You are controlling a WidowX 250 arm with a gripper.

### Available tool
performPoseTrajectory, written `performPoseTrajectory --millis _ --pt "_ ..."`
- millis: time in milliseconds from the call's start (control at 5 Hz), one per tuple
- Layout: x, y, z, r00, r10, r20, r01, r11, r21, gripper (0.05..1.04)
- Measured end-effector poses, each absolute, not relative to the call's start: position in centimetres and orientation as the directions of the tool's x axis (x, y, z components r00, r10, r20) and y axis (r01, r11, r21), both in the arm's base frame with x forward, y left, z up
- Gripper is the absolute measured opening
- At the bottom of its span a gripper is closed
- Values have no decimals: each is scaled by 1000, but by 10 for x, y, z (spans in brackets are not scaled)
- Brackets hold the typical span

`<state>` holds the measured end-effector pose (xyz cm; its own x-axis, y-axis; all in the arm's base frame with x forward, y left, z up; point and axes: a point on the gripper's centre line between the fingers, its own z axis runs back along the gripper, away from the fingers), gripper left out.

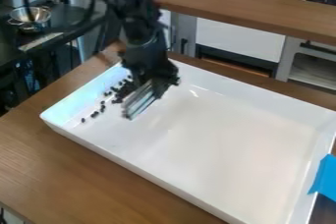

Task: Sweep into pile

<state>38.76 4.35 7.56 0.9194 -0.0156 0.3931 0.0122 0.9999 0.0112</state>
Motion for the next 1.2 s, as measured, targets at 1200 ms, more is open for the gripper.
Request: performPoseTrajectory --millis 1200 --pt "456 97 40 897 128 422 -202 970 135 378"
